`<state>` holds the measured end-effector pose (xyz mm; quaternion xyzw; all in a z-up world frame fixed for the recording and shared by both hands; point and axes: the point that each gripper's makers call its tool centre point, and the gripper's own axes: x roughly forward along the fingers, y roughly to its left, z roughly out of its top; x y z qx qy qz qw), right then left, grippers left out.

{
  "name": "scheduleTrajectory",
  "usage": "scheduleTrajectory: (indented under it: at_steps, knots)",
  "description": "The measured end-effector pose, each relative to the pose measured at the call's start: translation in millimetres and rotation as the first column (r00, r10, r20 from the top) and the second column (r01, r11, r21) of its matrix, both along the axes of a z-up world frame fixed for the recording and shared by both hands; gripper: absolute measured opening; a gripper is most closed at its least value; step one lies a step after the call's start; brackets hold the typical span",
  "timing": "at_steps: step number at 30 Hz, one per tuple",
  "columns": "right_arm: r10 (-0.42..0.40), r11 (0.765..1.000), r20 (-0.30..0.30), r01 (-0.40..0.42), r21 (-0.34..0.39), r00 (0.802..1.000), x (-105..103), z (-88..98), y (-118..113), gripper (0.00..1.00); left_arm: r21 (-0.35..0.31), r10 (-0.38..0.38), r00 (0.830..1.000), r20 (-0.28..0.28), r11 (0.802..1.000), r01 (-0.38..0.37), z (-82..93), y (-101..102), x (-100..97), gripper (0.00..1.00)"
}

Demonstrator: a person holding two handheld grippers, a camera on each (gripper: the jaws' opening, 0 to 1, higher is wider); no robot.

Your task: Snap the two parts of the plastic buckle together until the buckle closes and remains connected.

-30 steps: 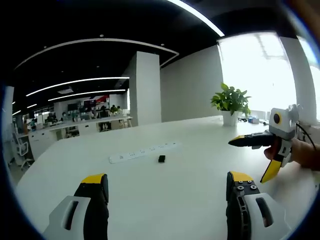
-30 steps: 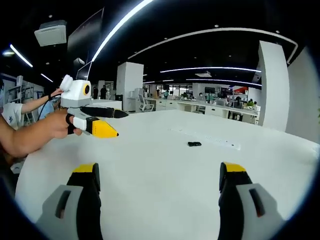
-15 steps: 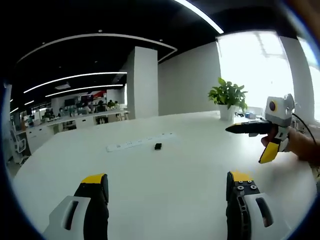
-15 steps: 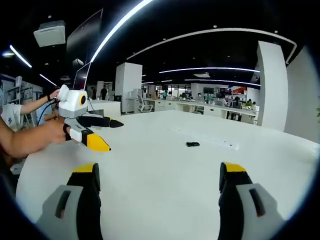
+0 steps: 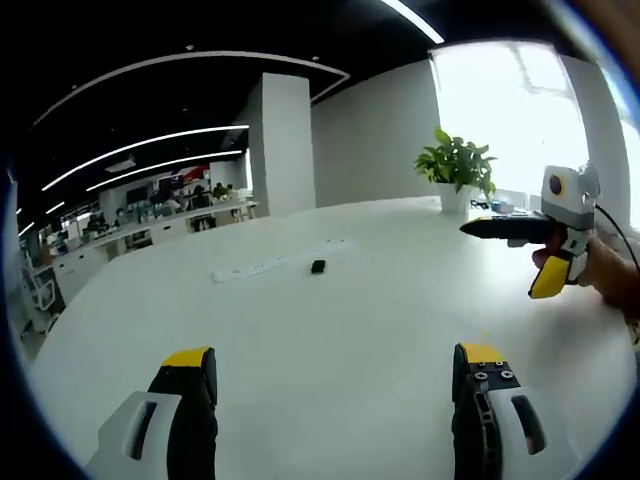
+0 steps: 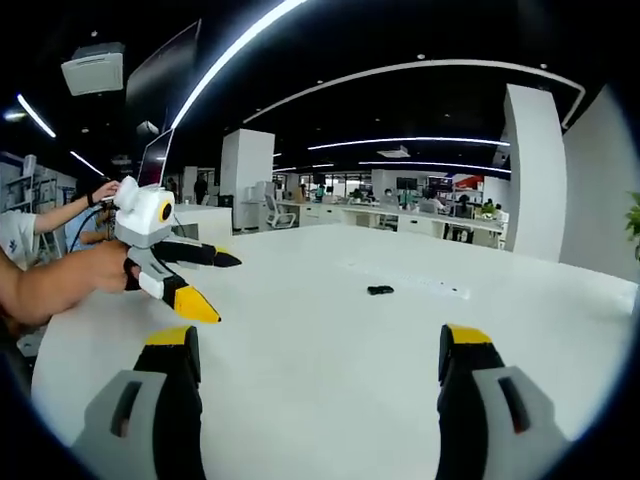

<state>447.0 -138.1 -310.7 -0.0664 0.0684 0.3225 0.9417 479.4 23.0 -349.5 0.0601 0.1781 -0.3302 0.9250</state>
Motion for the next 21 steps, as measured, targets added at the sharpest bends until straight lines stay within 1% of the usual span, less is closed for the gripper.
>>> scheduleTrajectory:
  at_steps: [3,5,6,8,9,10,12,14,15,16,17,20,21]
  knots:
    - [-0.022,1.000,-0.010,0.022,0.003,1.000,1.4,-1.0,-5.2,1.00,0.001,-0.003,1.000,0.023,1.000,0.003,5.7,-1.3,-3.3,0.99]
    - [-0.019,1.000,-0.034,0.020,0.020,0.999,0.4,-2.7,-5.7,1.00,0.005,-0.003,0.999,0.033,1.000,0.003,7.5,-2.1,-4.6,0.99]
    - [-0.021,1.000,-0.045,0.022,0.014,0.999,-0.8,-4.3,-6.2,1.00,0.006,-0.005,0.999,0.034,1.000,0.004,7.5,-2.8,-4.8,0.99]
    - [-0.031,1.000,-0.029,0.031,0.000,0.999,-3.1,-1.1,-7.3,1.00,0.038,-0.011,1.000,0.019,0.999,0.011,1.3,-2.4,-7.5,0.91]
    - [-0.041,0.999,-0.026,0.041,0.001,0.999,-5.8,0.1,-8.8,1.00,0.037,-0.013,1.000,0.007,0.999,0.012,-1.0,-1.7,-8.9,0.89]
    - [-0.044,0.999,-0.020,0.044,0.007,0.999,-7.7,2.1,-9.3,1.00,0.021,-0.020,1.000,-0.002,1.000,0.020,-4.7,-4.2,-17.2,0.91]
    - [-0.039,0.999,-0.023,0.040,0.026,0.999,-11.8,3.3,-8.2,1.00,-0.047,-0.027,0.999,-0.018,0.999,0.026,-3.2,-5.5,-24.9,0.98]
    - [-0.042,0.999,-0.018,0.043,0.024,0.999,-15.2,2.3,-8.2,1.00,-0.072,-0.031,0.999,-0.016,0.997,0.030,-0.9,-1.1,-27.0,0.99]
    - [-0.052,0.999,-0.001,0.052,0.011,0.999,-12.0,2.6,-12.7,0.99,-0.087,-0.035,0.999,-0.013,0.996,0.034,0.4,-0.2,-28.8,0.99]
    - [-0.052,0.999,0.009,0.052,0.004,0.999,-11.5,2.7,-15.0,0.99,-0.096,-0.028,1.000,-0.009,0.995,0.027,1.1,-2.1,-35.1,0.99]
    - [-0.052,0.999,0.012,0.052,0.004,0.999,-11.4,2.3,-17.4,1.00,-0.103,-0.015,1.000,-0.008,0.995,0.014,1.2,0.7,-36.5,0.99]
    - [-0.060,0.998,0.005,0.059,0.019,0.998,-7.5,-0.4,-24.3,1.00,-0.095,0.005,1.000,0.006,0.995,-0.005,0.3,12.3,-31.3,0.99]
    - [-0.077,0.997,-0.003,0.077,0.008,0.997,-5.8,-4.0,-27.8,1.00,-0.094,0.008,1.000,0.009,0.996,-0.007,-0.8,14.8,-31.7,0.99]
